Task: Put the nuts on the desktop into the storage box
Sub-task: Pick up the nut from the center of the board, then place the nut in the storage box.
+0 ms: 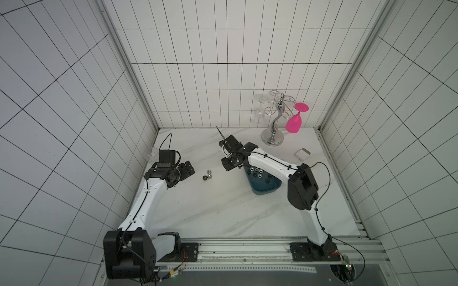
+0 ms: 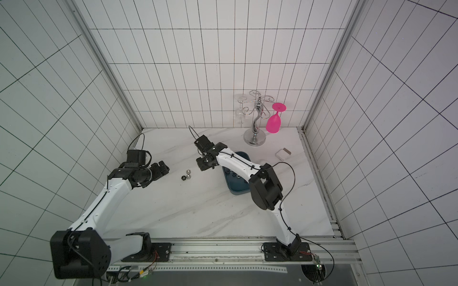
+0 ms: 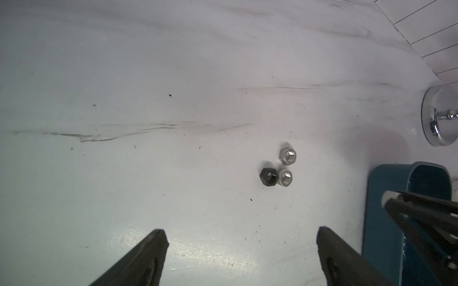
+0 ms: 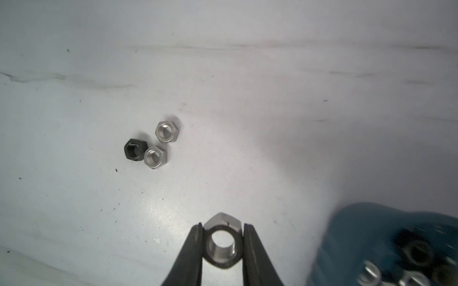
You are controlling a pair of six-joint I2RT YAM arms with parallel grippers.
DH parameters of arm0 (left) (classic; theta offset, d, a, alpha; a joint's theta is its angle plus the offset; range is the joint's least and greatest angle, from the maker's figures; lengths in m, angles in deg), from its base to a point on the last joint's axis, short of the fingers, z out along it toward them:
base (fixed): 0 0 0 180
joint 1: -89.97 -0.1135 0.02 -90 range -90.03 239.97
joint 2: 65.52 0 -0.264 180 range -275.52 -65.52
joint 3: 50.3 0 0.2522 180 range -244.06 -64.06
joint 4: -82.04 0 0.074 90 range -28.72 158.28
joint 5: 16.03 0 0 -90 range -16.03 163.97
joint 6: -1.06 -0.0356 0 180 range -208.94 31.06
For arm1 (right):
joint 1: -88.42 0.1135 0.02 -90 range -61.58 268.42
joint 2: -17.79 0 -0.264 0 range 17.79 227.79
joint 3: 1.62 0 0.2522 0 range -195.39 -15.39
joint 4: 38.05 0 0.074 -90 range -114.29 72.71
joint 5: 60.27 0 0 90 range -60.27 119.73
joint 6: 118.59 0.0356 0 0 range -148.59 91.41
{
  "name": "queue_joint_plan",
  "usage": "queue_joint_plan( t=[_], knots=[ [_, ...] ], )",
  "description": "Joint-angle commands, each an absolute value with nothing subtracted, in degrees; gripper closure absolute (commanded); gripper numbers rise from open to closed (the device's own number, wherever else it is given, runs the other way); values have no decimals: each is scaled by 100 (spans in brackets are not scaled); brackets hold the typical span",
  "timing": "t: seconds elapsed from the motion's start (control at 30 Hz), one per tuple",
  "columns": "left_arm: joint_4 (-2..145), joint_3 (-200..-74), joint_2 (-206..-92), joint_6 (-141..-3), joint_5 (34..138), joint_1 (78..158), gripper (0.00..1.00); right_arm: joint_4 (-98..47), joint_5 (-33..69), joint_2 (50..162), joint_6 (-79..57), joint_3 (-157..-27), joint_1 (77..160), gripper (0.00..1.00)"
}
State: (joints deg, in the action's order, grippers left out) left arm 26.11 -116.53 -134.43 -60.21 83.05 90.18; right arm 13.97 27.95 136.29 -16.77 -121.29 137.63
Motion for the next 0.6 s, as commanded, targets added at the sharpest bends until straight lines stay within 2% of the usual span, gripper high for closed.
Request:
queue_joint_plan(
  t=[0.0, 0.27, 0.57],
  knots=[
    [3029, -11697, -13373, -5843, 8403, 9311, 2, 1227, 3050, 12914, -1464, -11387, 13325, 81],
    [3381, -11647, -13381, -5610, 8389, 9794, 2, 1314, 3114, 11751, -1291, -9516, 12433, 81],
    [3515, -11706, -13438, -5449, 8307, 10015, 2, 1202, 2902, 11808, -1329, -8680, 12079, 79]
  ],
)
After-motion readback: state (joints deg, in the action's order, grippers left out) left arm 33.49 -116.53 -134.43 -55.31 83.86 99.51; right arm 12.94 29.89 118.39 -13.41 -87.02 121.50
